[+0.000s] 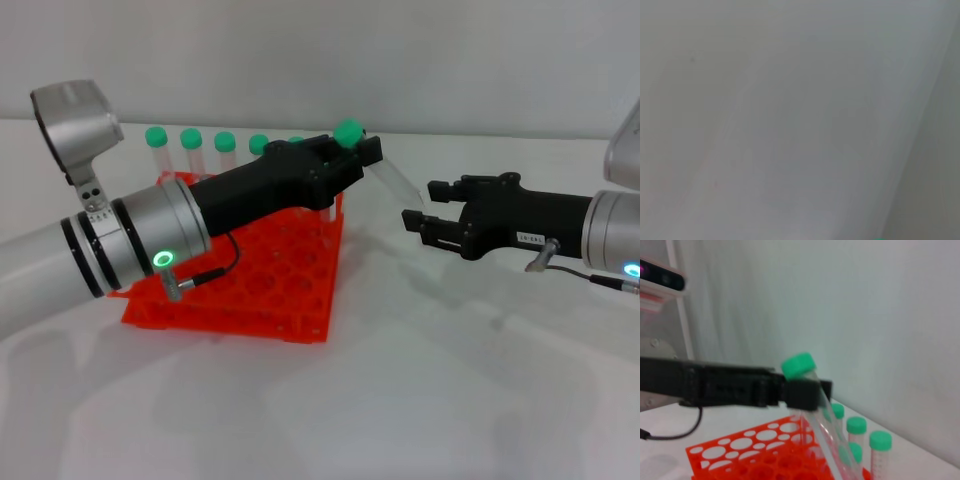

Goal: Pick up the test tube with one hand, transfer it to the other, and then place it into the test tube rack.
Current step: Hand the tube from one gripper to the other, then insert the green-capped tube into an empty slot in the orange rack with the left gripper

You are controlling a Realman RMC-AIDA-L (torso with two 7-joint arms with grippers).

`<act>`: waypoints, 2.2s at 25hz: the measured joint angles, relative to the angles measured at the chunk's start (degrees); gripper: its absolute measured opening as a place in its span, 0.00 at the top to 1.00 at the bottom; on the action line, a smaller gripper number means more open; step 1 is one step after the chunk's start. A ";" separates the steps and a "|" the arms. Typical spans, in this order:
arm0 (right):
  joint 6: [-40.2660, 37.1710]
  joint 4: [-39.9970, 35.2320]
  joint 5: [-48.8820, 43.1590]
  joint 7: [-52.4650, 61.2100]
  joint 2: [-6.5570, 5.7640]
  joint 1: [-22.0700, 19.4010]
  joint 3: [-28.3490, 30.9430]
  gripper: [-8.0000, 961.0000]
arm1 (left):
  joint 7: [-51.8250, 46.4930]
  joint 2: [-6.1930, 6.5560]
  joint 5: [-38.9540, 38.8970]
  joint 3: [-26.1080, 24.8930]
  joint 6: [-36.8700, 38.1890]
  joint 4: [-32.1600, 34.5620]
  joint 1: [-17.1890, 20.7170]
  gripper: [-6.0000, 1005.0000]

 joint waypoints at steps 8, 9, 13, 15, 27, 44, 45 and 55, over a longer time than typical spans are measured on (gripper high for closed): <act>0.26 2.98 -0.50 0.21 -0.13 -1.05 4.93 0.37 | 2.05 -0.22 0.28 0.01 0.12 7.58 5.80 0.78; 0.38 3.12 -0.50 0.21 -0.18 -1.57 5.93 0.33 | 2.61 -0.23 0.22 -0.05 0.11 8.75 6.87 0.78; 0.43 3.18 -0.51 -0.16 -0.21 -3.35 9.26 0.19 | 5.29 -1.15 0.33 -1.50 -0.35 13.29 12.13 0.78; 0.46 3.18 -0.53 -0.21 -0.22 -3.83 10.45 0.13 | 6.71 -1.55 0.20 -2.14 -0.48 14.22 14.46 0.78; 0.36 5.69 -0.60 -0.18 -0.35 -3.23 12.21 0.10 | 11.88 -1.71 -3.90 -2.93 -6.31 13.97 19.49 0.78; 0.50 6.81 -0.10 0.19 -0.06 -3.28 12.14 0.11 | 11.57 -1.71 -4.30 -2.79 -13.39 10.66 14.69 0.78; 0.50 6.82 -0.10 0.20 -0.04 -3.25 12.14 0.11 | 11.56 -1.71 -4.31 -2.82 -13.54 10.06 14.37 0.78; 0.38 6.83 0.70 0.21 0.07 -2.66 11.91 0.11 | 12.06 -1.87 -4.32 -2.68 -14.68 6.37 12.22 0.77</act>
